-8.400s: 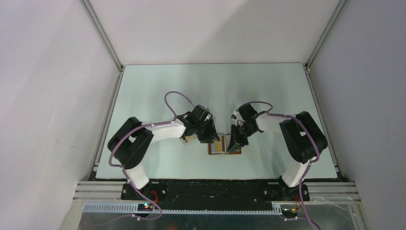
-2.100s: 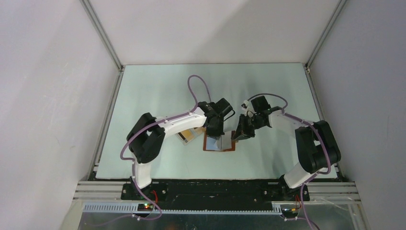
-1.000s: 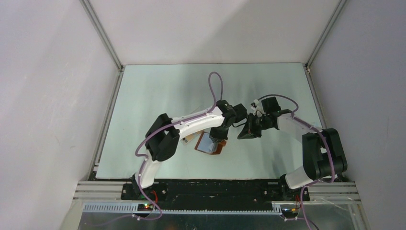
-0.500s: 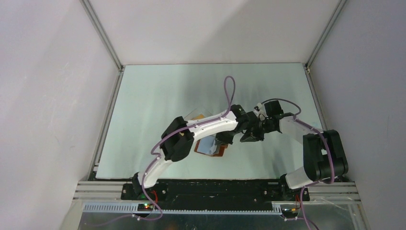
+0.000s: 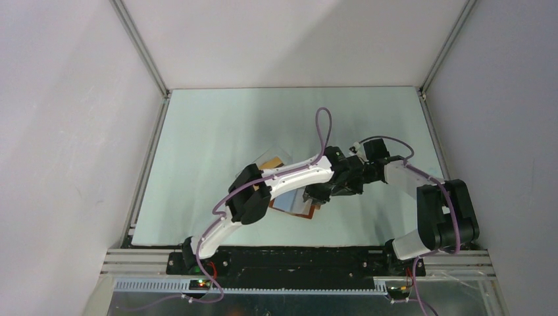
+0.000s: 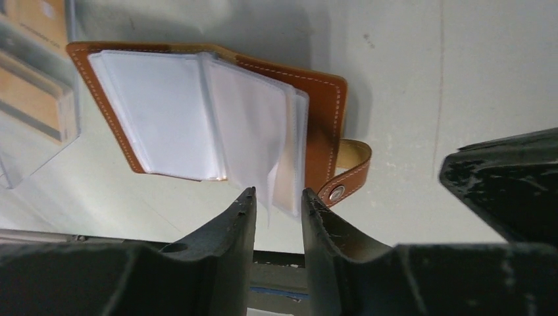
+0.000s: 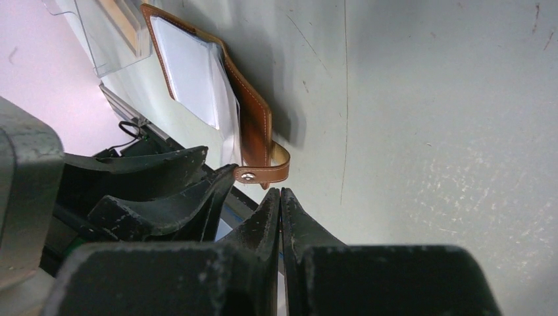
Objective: Put the credit cards into the card holder
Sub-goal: Insert the credit card into the card holder.
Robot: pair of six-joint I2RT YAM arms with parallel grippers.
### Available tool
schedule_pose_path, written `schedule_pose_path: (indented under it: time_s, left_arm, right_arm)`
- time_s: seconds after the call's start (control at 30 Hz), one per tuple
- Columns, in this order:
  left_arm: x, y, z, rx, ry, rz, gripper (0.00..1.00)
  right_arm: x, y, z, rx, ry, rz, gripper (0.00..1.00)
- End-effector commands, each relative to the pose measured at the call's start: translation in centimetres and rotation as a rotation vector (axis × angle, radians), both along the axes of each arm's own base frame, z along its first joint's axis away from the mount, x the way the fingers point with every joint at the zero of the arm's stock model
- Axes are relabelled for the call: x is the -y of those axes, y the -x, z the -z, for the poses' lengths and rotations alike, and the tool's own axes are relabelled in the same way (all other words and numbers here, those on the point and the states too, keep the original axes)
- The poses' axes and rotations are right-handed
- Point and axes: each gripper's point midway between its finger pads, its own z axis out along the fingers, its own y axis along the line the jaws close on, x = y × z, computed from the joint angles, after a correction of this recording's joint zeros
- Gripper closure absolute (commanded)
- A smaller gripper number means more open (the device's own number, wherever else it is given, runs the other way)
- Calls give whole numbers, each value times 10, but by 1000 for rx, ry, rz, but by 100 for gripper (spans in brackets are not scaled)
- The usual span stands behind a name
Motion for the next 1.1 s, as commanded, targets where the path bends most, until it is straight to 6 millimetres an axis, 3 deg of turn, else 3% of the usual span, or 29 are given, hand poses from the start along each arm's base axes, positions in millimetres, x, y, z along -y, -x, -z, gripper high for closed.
schedule_pose_path:
  time_s: [0.0,0.2,0.43,0.5,0.53,0.6,0.73,0.97,1.07]
  left_arm:
    - [25,2,-10,-14,136,-12,64]
    - [46,5,-8,-46,274,-3,63]
    - [70,-6,-50,20,560,25,62]
    - [65,-5,-71,32,694,15,59]
    - [72,-9,-78,47,753,20,59]
    - [69,-6,-83,35,833,10,59]
    - [48,-8,-85,45,928,-38,58]
    - [-27,-18,-57,135,857,-184,60]
    - [-56,-25,-50,213,803,-237,62]
  right_arm:
    - [1,0,-6,29,-10,-5,95]
    - [1,2,-8,31,-9,-9,95]
    - [0,3,-16,50,-28,-18,95]
    - [-3,2,-25,73,-51,-18,94]
    - [-4,2,-27,77,-60,-21,95]
    - [-7,1,-33,89,-71,-28,96]
    - [-20,-1,-48,122,-87,-64,98]
    - [-52,-5,-76,182,-83,-133,100]
    - [-66,-3,-76,178,-80,-163,100]
